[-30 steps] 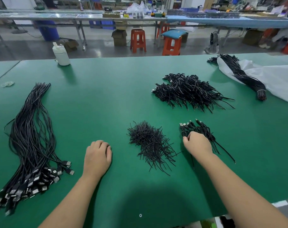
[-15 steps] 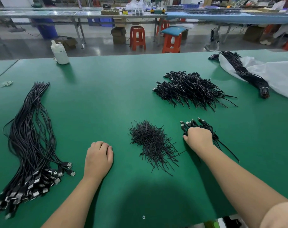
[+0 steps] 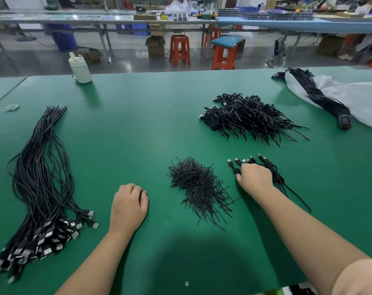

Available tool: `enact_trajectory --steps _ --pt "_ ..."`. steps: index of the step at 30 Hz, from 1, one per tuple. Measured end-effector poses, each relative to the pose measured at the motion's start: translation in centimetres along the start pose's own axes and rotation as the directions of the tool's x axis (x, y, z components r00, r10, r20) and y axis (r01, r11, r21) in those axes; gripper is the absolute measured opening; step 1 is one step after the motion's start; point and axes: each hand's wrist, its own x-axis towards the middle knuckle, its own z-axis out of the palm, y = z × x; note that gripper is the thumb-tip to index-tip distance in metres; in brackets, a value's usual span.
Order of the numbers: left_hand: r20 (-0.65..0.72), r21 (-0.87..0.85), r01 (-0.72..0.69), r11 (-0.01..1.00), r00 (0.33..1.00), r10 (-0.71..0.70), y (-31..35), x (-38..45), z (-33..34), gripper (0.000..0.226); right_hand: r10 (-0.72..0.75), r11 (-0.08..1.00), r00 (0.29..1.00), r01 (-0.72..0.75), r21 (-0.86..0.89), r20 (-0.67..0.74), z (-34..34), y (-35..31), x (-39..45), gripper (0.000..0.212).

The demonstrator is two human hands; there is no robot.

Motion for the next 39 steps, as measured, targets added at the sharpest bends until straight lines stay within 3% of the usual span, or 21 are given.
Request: enact_trajectory --steps 4,7,11,15,26,28,30,34,36,39 --pt "0.012 0.014 0.000 1.000 1.000 0.000 0.0 0.0 -0.2 0.035 0.061 0.998 0.998 -0.061 0.006 -0.030 -0.1 0.3 0.0 0.028" --pt "0.036 0.017 0.009 1.000 0.999 -0.010 0.0 0.1 -0.2 0.033 0.006 0.998 0.996 0.000 0.059 -0.092 -0.3 -0.5 -0.4 0.028" --pt "0.046 0.018 0.013 1.000 0.999 -0.014 0.1 0.1 -0.3 0.030 -0.097 0.919 0.982 0.150 0.363 -0.161 0.8 -2.2 -2.1 0.030" --pt "0.044 0.012 0.020 1.000 0.999 -0.021 0.1 0.2 -0.3 0.030 0.031 0.783 0.965 0.138 0.606 -0.259 3.3 -2.8 -5.0 0.024" --pt "0.142 0.037 -0.023 0.999 0.990 0.018 0.1 0.0 -2.0 0.013 0.123 0.687 0.954 0.118 0.717 -0.274 5.4 -3.2 -7.3 0.033" --pt "0.302 0.085 -0.134 0.987 0.948 0.103 -0.8 0.6 -3.1 0.034 0.136 0.667 0.954 0.110 0.737 -0.266 5.5 -3.1 -7.3 0.033" --pt "0.497 0.176 -0.270 0.947 0.854 0.151 -2.2 1.9 -4.9 0.057 0.147 0.650 0.956 0.099 0.753 -0.252 5.6 -3.1 -7.3 0.034" --pt "0.628 0.548 -0.343 0.763 0.771 -0.104 -5.6 4.0 -9.0 0.053 0.164 0.625 0.961 0.073 0.777 -0.222 5.7 -3.0 -7.3 0.037" --pt "0.658 0.623 -0.338 0.705 0.714 -0.239 -7.2 4.1 -10.1 0.045 0.166 0.624 0.962 0.067 0.779 -0.216 5.6 -3.1 -7.3 0.036" --pt "0.711 0.626 -0.334 0.705 0.616 -0.339 -8.1 4.2 -10.9 0.042 0.163 0.629 0.964 0.062 0.775 -0.209 5.6 -3.1 -7.3 0.035"
